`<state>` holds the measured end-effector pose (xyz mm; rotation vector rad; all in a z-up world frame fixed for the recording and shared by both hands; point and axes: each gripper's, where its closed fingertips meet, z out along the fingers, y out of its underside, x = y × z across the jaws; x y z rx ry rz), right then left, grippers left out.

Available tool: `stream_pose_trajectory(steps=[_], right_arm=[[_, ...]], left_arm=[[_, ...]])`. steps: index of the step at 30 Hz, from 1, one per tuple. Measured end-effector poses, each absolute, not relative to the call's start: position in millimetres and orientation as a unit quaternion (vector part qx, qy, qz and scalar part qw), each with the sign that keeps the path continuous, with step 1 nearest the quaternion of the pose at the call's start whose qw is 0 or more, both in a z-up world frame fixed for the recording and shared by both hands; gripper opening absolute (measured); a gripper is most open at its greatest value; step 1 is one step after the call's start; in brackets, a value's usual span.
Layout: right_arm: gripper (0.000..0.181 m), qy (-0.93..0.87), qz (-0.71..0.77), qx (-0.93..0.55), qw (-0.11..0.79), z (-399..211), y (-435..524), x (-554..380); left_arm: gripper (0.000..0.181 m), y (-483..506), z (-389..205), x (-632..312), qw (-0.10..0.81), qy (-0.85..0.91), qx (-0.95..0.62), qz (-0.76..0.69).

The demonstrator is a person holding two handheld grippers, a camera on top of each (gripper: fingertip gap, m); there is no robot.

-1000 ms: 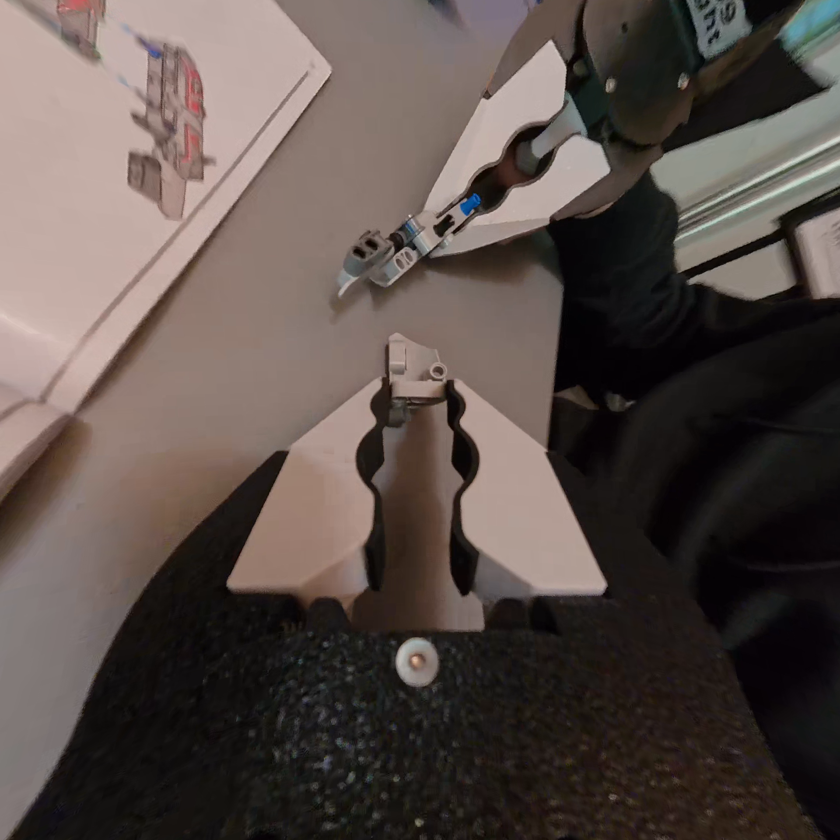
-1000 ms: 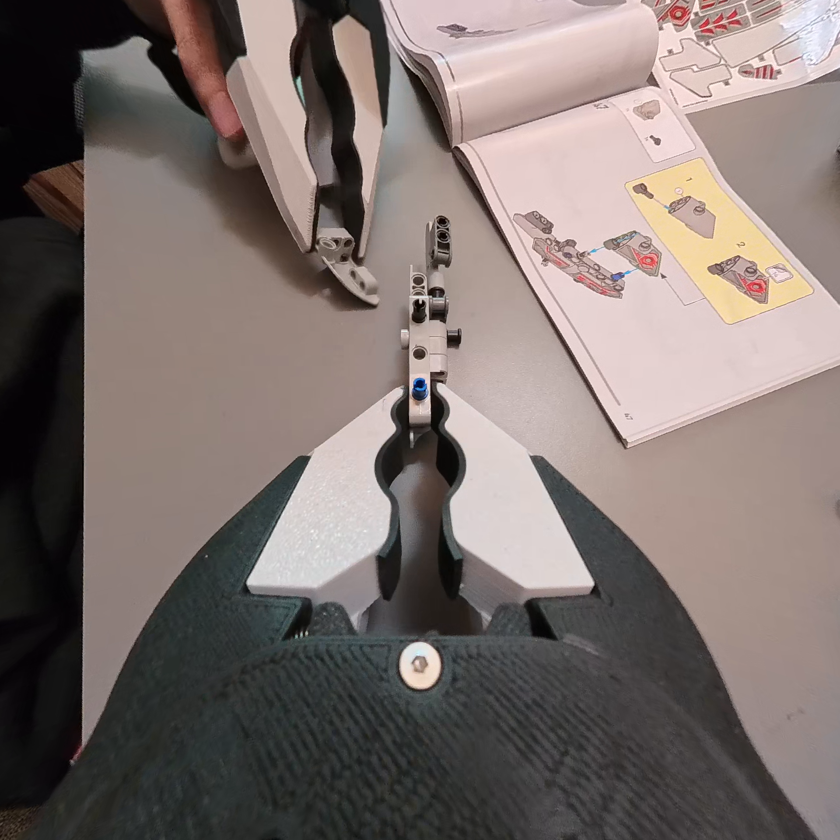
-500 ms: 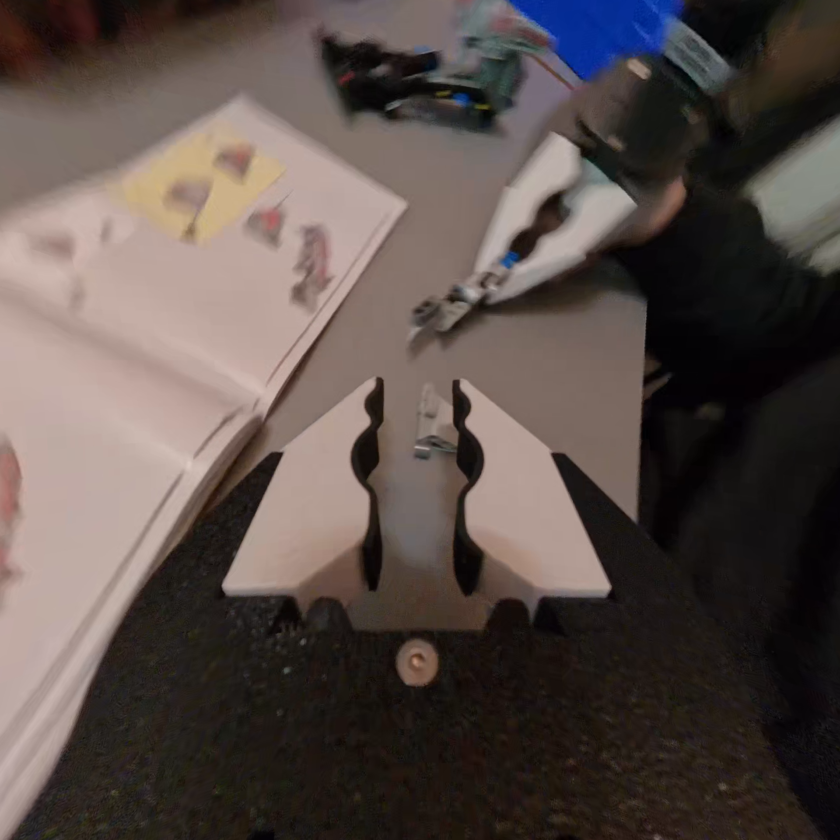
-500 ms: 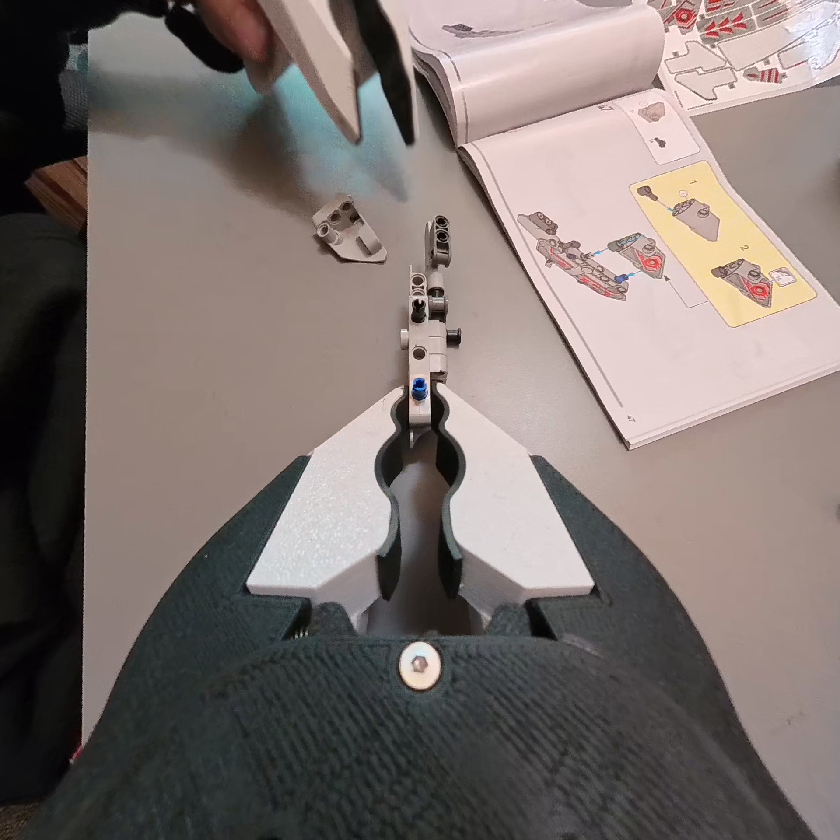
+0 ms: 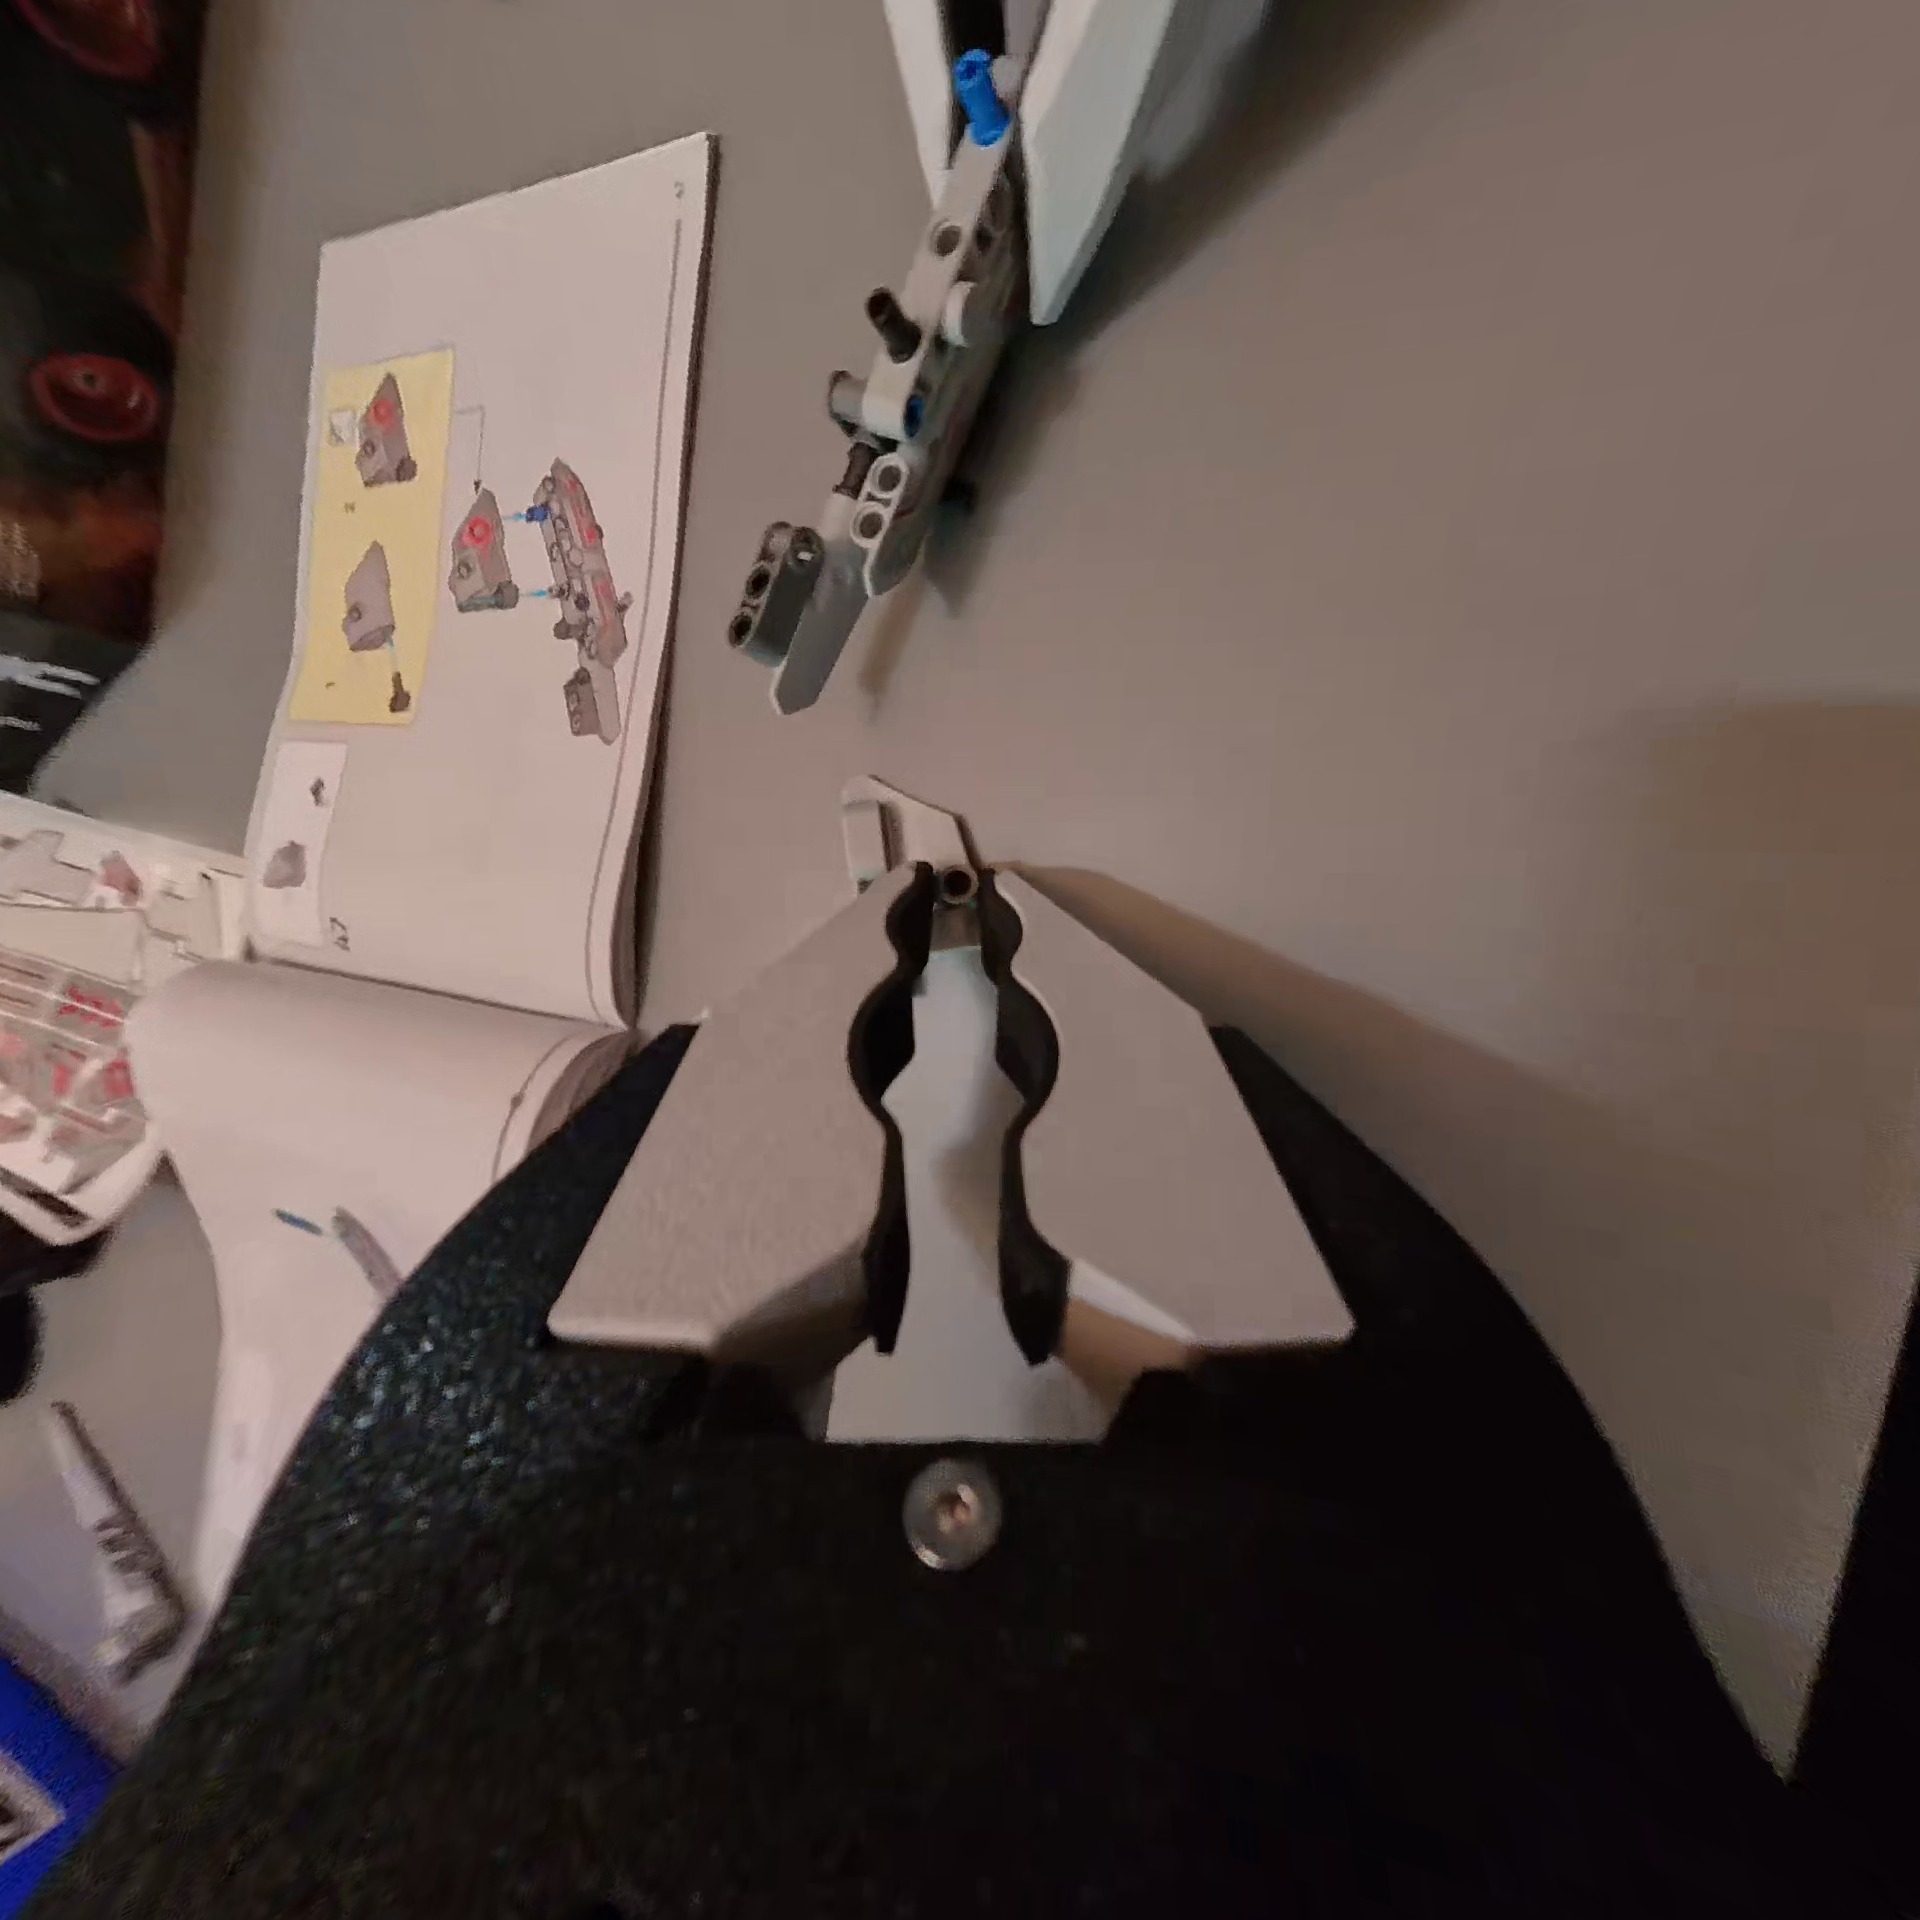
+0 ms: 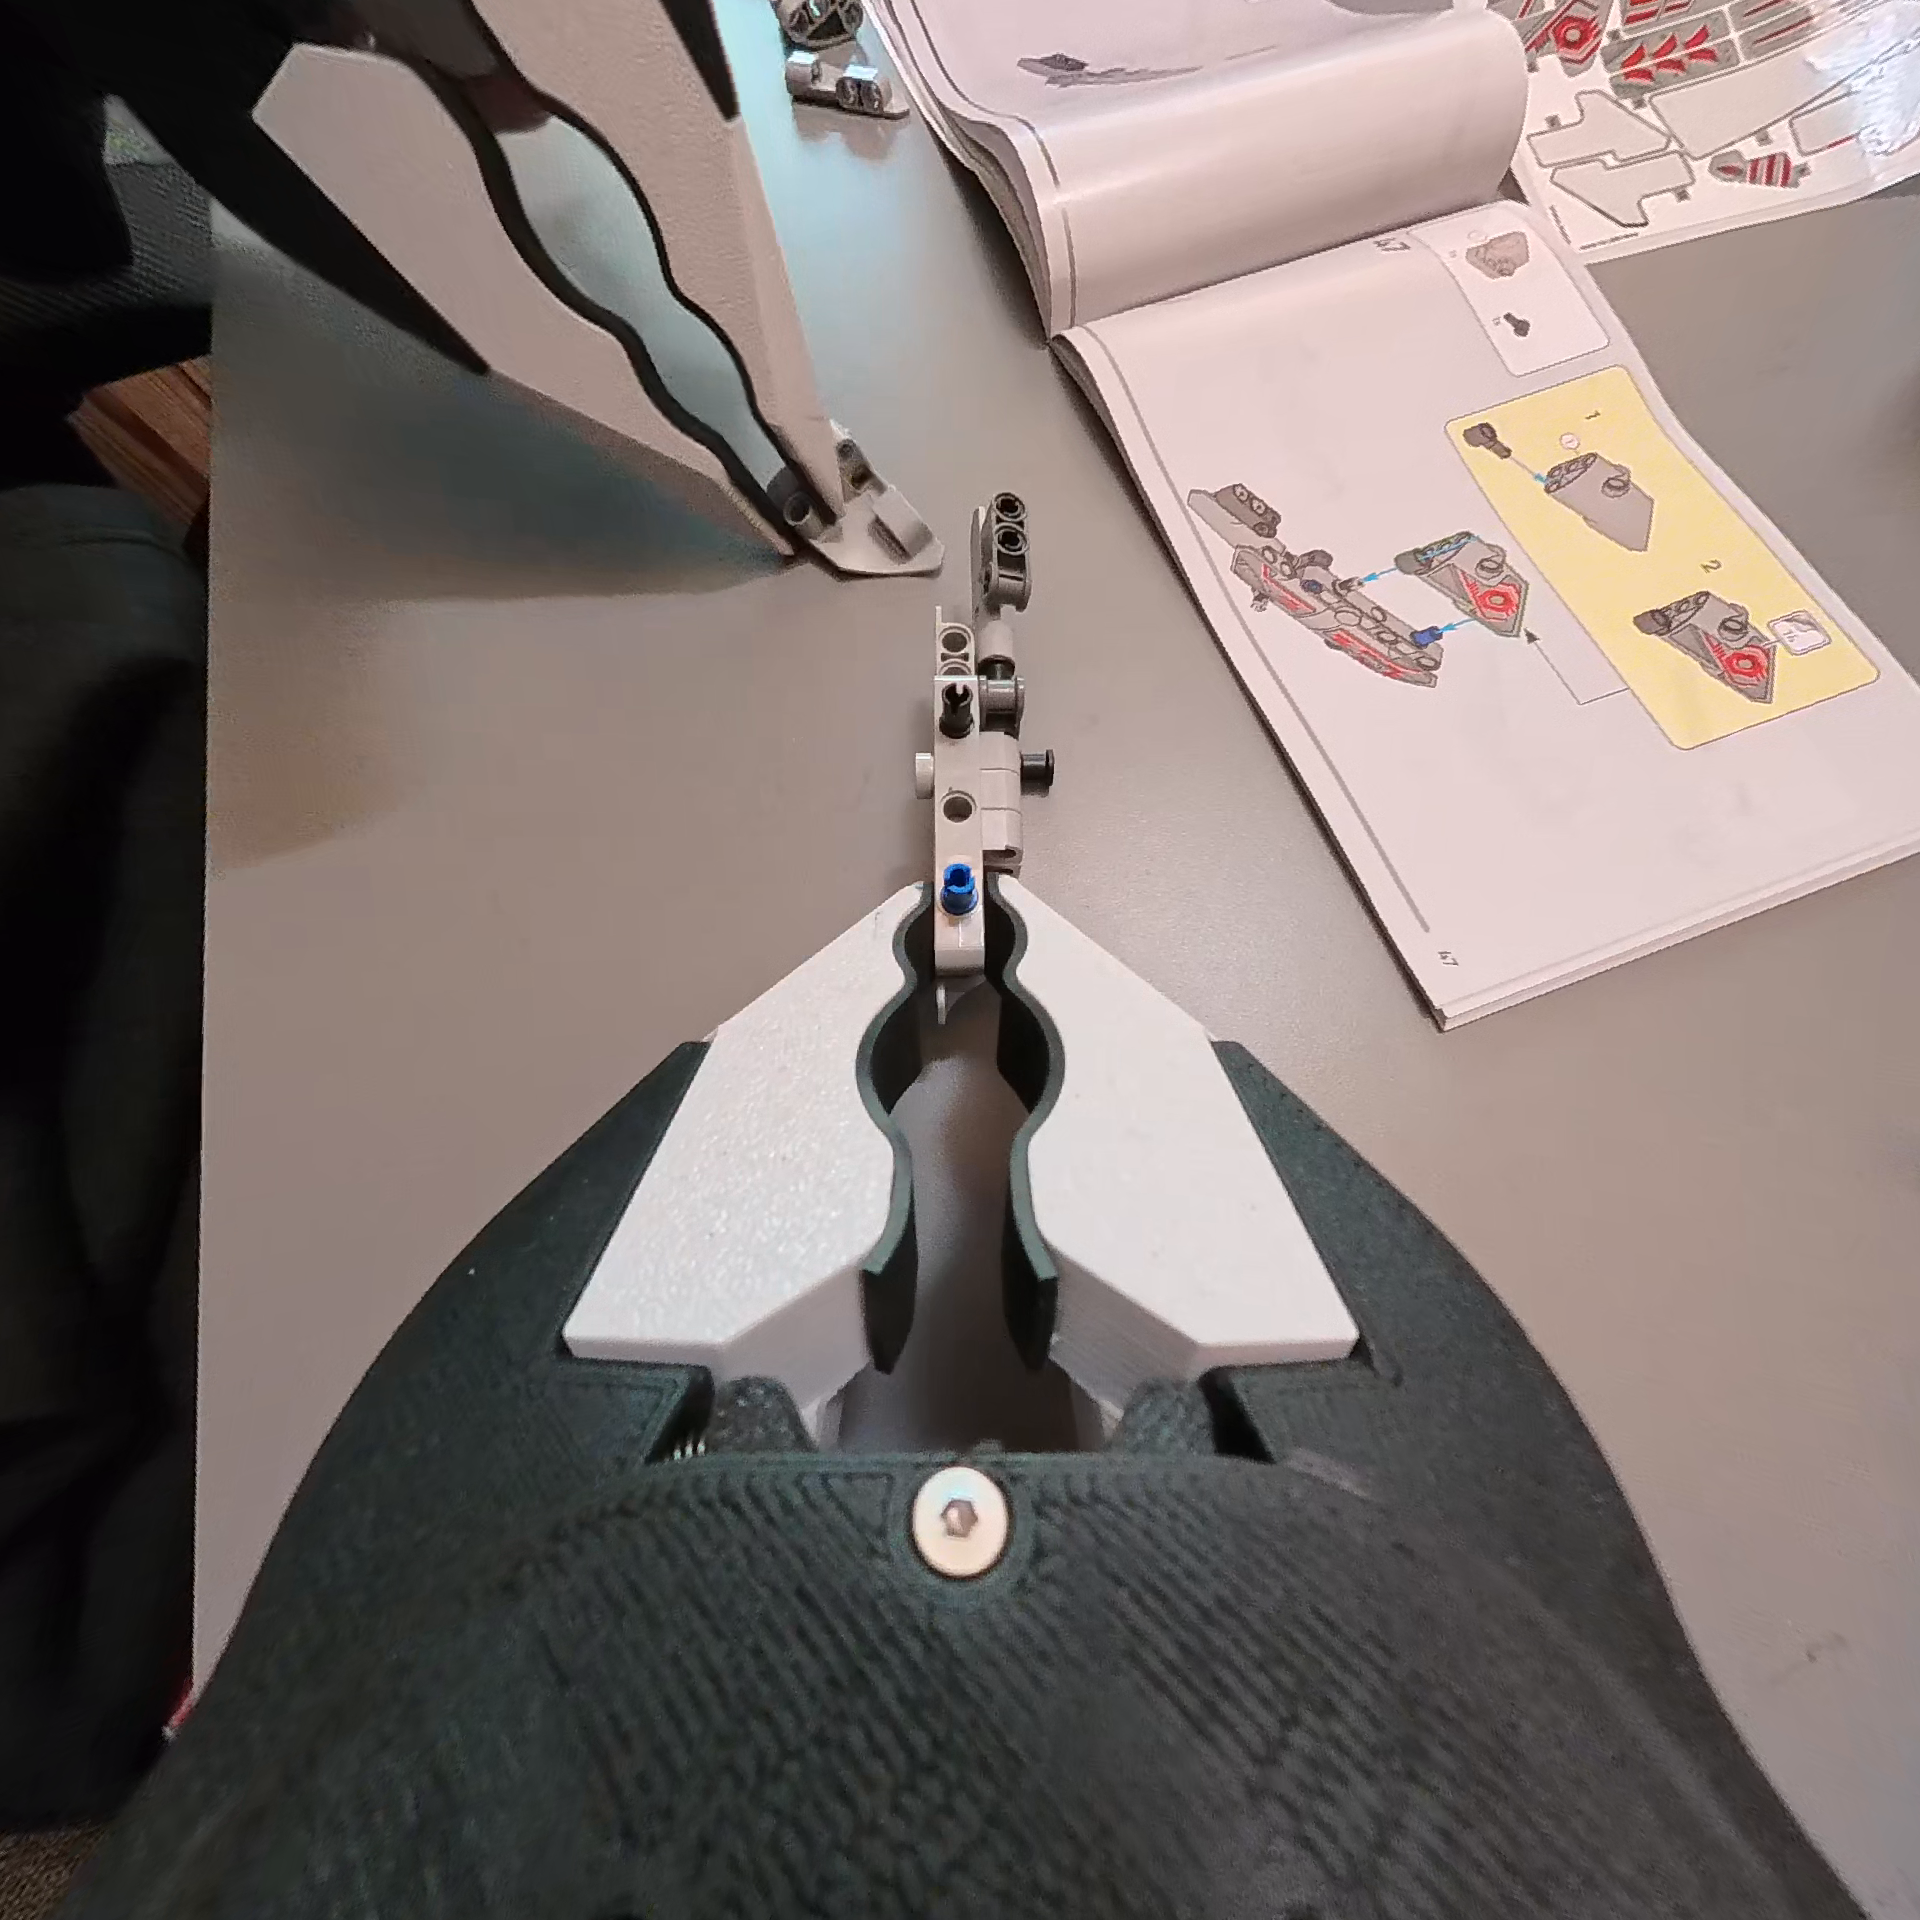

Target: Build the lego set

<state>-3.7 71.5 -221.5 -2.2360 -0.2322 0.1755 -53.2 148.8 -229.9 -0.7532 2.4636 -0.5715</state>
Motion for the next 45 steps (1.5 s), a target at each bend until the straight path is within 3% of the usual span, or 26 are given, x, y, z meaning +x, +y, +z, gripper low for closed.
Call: stream_pose_trajectory(steps=[4,8,10,15,34,39,45], right_arm=[[0.007,-0.094,0.069,-0.896,0.429,-221,71,-4],[0.007,-0.094,0.070,-0.896,0.429,-221,71,-4],[0.006,-0.093,0.073,-0.896,0.429,-221,71,-4],[0.007,-0.093,0.072,-0.896,0.429,-221,71,-4],[0.007,-0.092,0.076,-0.896,0.429,-221,71,-5],[0.007,-0.089,0.081,-0.896,0.428,-221,71,-4],[0.007,-0.089,0.082,-0.896,0.428,-221,71,-4]], left_arm=[[0.006,140,-221,-57,0.141,0.860,-0.375,-0.317],[0.006,111,-177,-75,-0.168,0.681,-0.474,-0.531],[0.006,120,-176,-72,-0.256,0.606,-0.505,-0.559],[0.006,140,-206,-65,-0.258,0.587,-0.548,-0.537],[0.007,146,-212,-59,-0.058,0.773,-0.453,-0.440],[0.006,156,-213,-50,-0.065,0.765,-0.479,-0.425],[0.006,144,-199,-54,-0.152,0.717,-0.467,-0.495]])
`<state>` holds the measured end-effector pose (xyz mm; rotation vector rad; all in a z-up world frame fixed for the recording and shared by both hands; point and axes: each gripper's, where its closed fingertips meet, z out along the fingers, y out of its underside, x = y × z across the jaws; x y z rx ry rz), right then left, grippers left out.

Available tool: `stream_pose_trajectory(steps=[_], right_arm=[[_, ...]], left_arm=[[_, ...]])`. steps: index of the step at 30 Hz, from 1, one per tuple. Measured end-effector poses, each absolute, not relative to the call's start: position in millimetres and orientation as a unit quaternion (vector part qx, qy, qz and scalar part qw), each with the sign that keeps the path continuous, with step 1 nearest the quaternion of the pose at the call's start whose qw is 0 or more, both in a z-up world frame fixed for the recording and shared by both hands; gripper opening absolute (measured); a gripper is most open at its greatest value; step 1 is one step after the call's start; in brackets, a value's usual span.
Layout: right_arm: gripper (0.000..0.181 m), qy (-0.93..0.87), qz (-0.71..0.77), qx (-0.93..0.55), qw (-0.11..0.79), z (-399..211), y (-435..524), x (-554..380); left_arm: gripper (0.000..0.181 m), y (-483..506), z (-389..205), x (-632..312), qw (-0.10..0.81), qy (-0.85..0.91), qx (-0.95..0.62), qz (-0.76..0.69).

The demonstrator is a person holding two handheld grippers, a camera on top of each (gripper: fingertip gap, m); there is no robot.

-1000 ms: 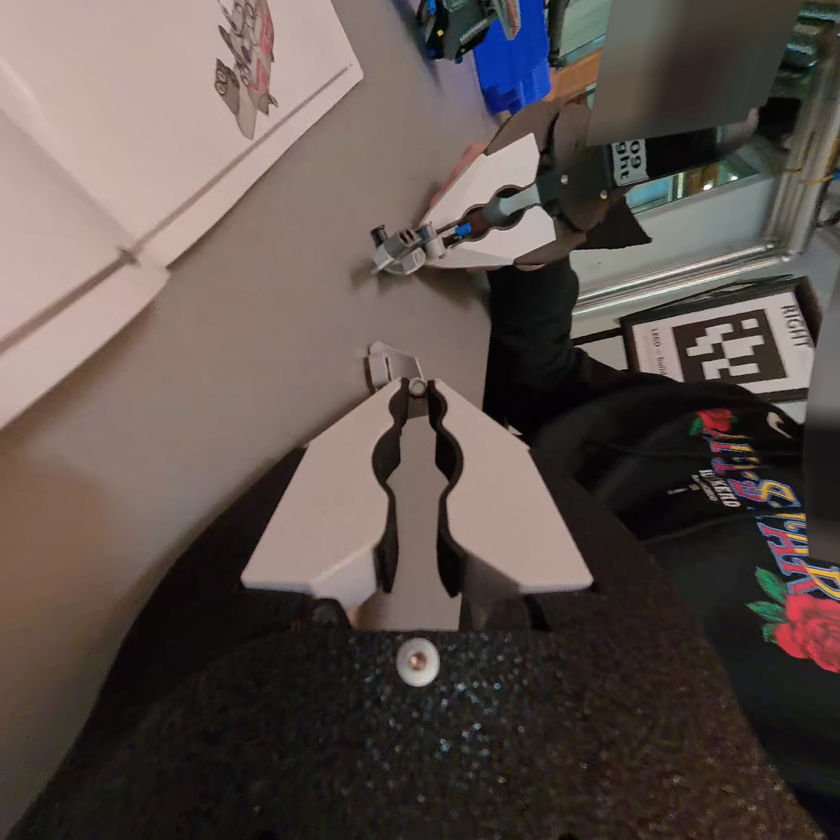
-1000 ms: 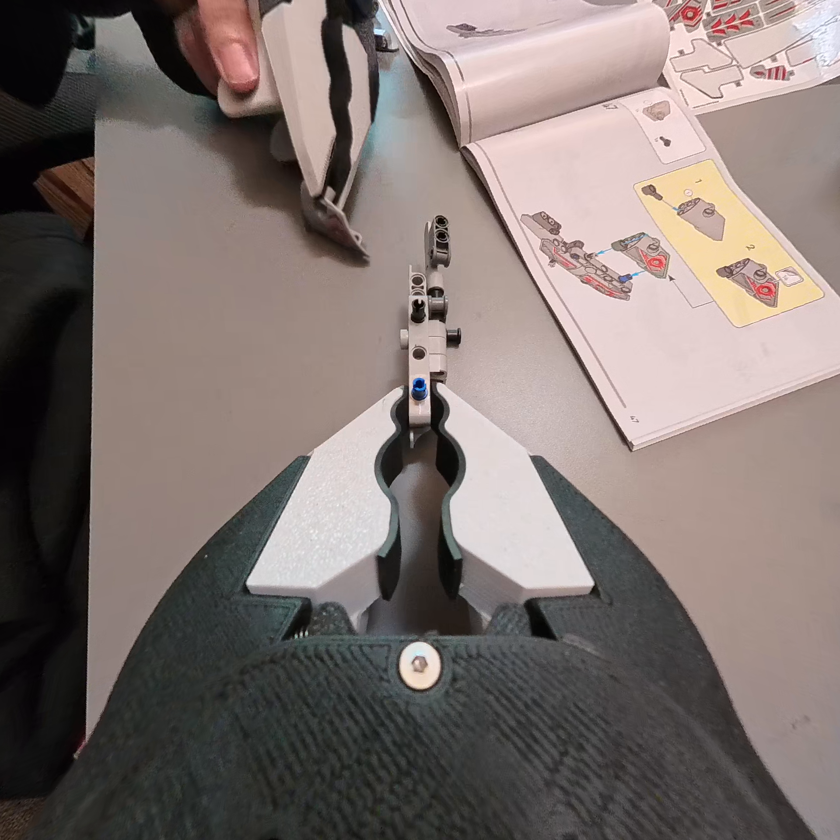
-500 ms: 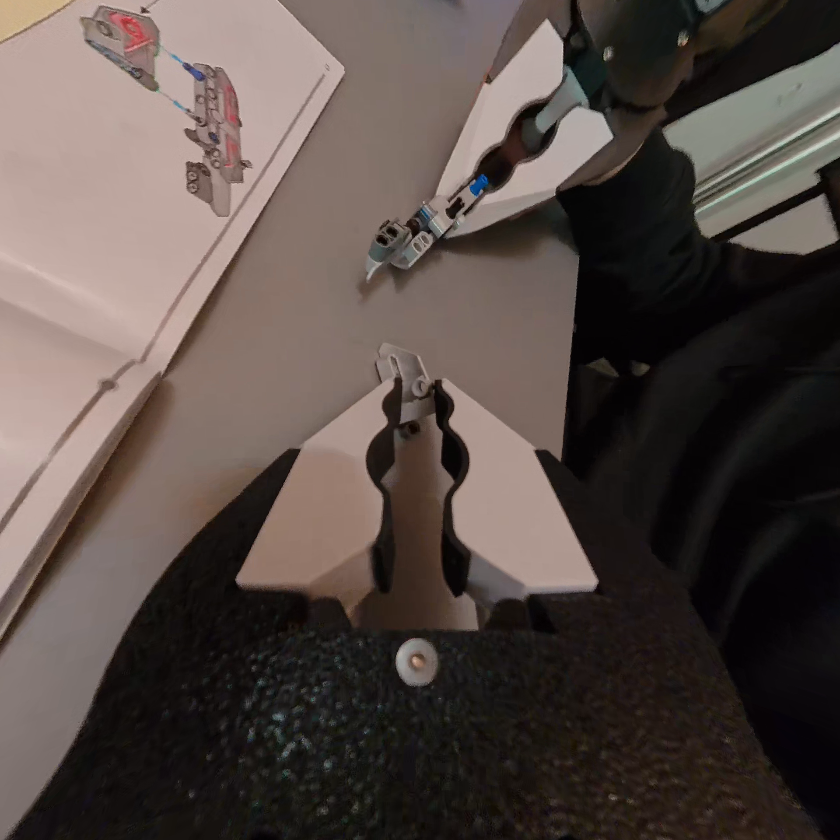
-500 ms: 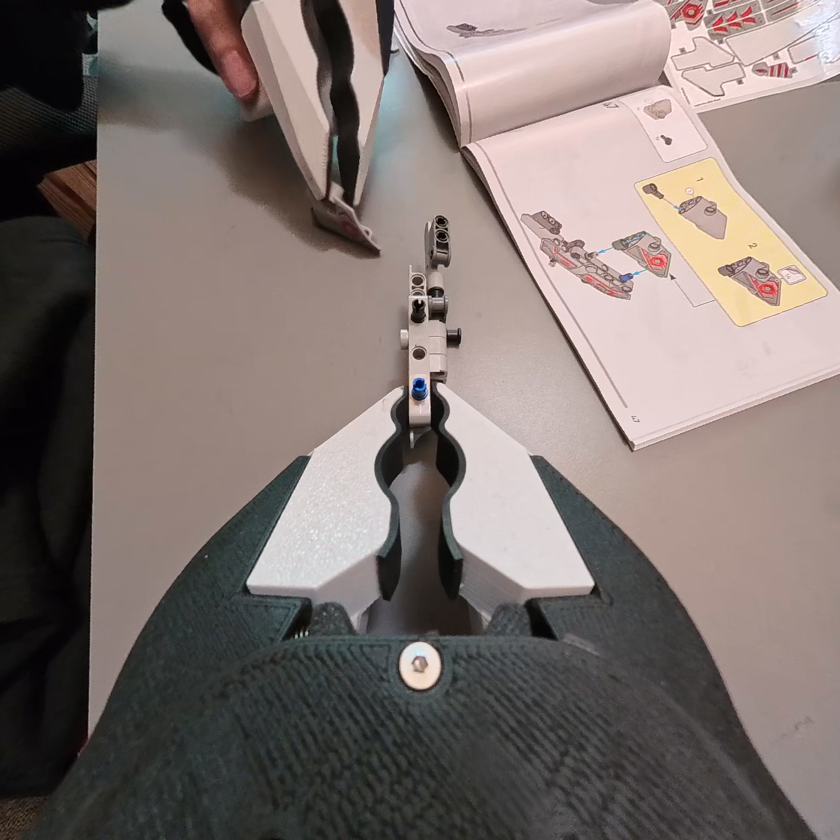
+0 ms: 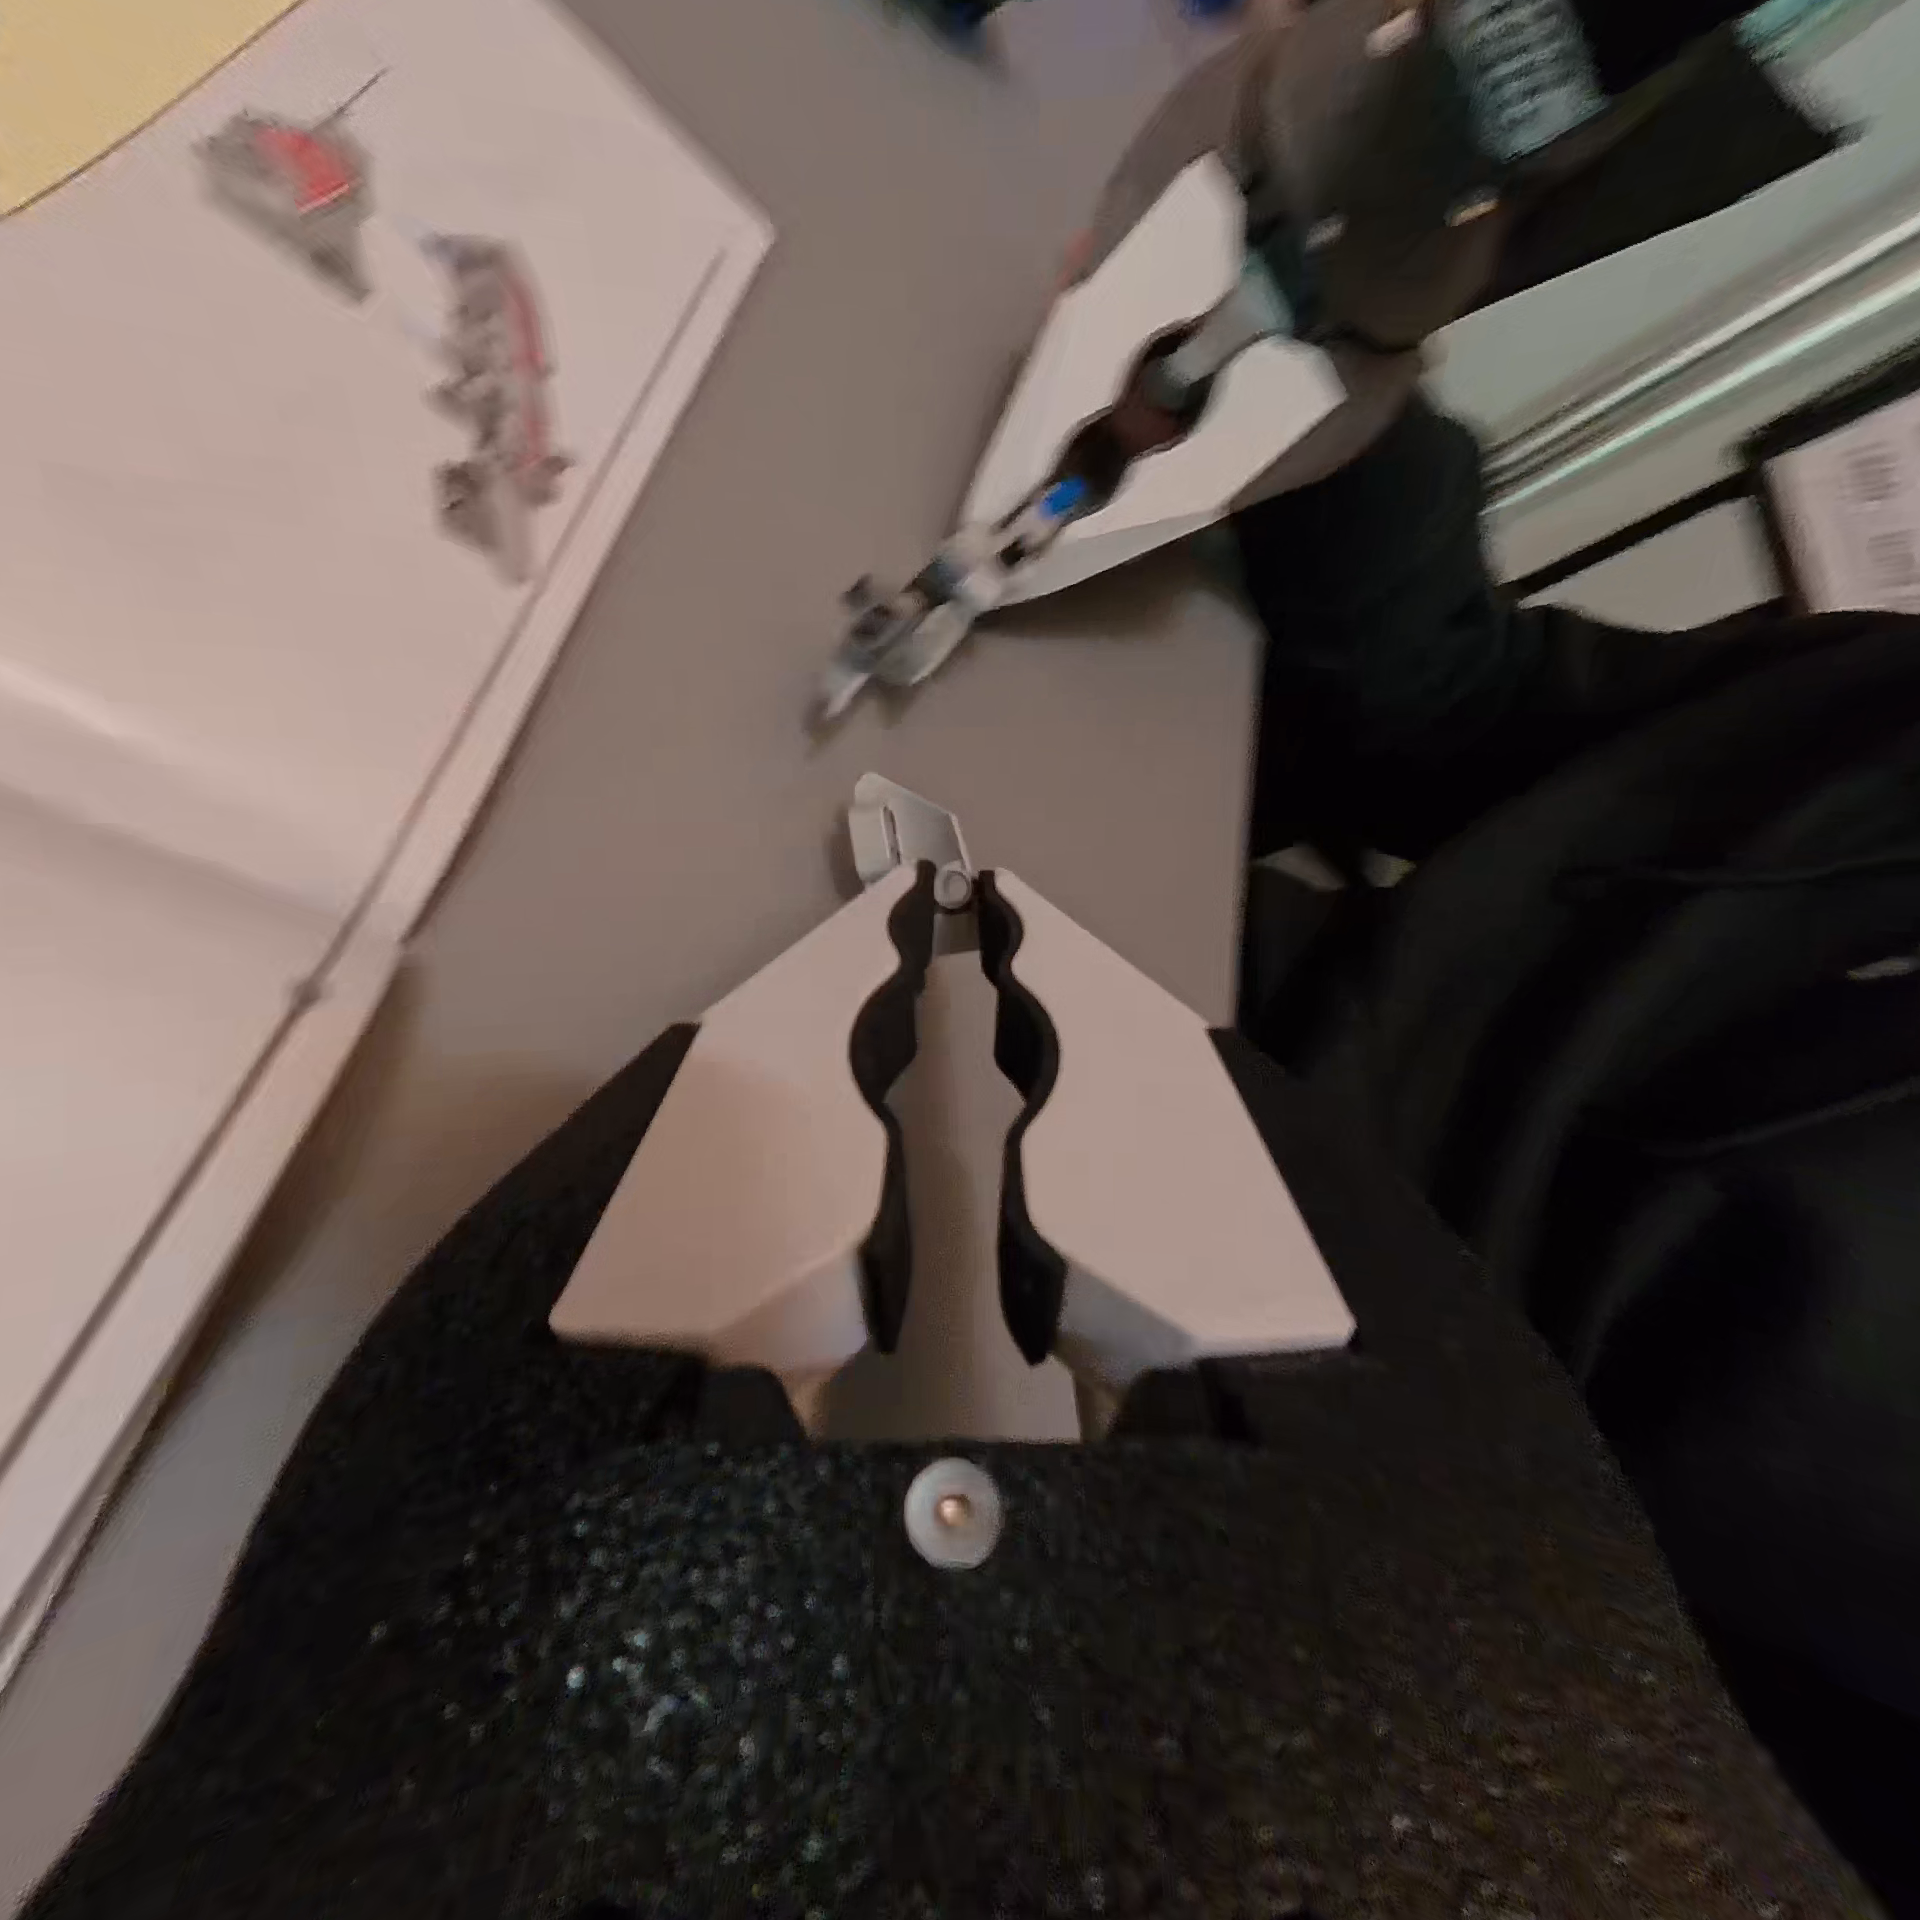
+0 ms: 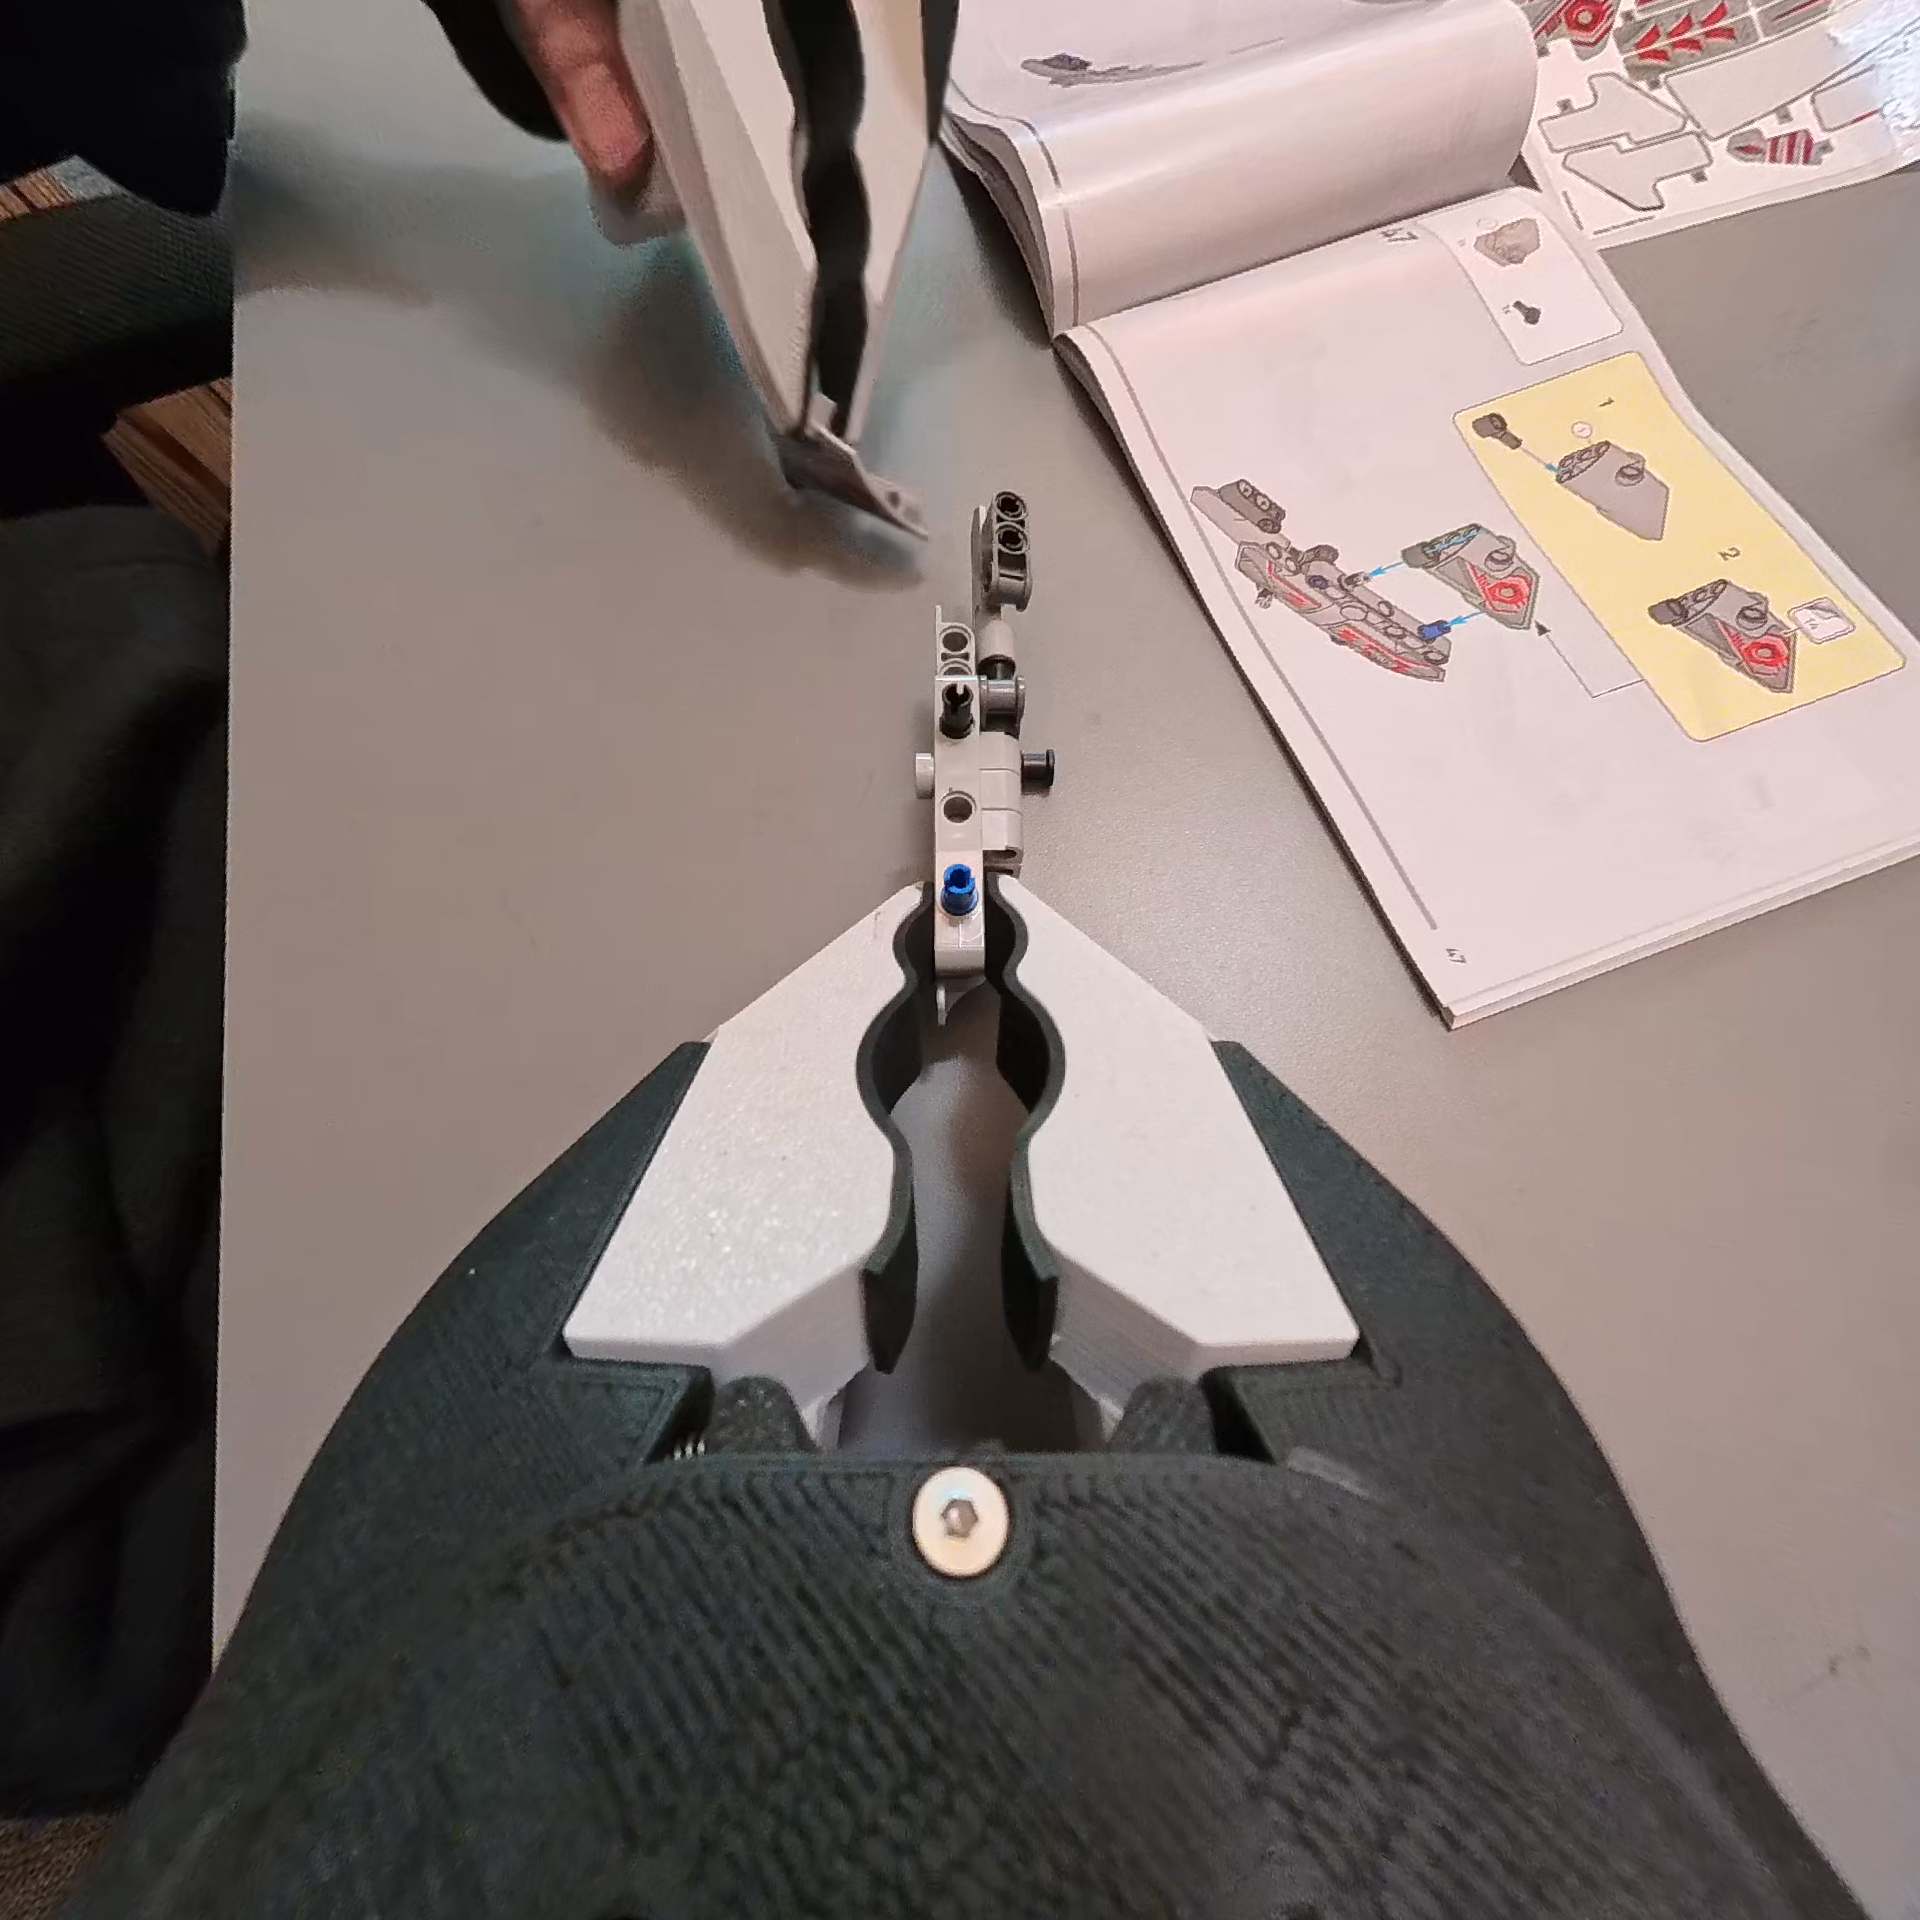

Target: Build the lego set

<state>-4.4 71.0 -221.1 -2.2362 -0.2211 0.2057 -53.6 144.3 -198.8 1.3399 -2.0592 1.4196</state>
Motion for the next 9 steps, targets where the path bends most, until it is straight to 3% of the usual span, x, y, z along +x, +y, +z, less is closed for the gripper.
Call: stream_pose_trajectory(steps=[3,9], right_arm=[[0.007,-0.088,0.088,-0.895,0.428,-221,71,-5],[0.007,-0.138,0.103,-0.889,0.424,-221,69,-15]], left_arm=[[0.006,120,-162,-60,0.202,-0.703,0.386,0.562],[0.006,81,-143,-42,0.279,-0.755,0.295,0.515]])
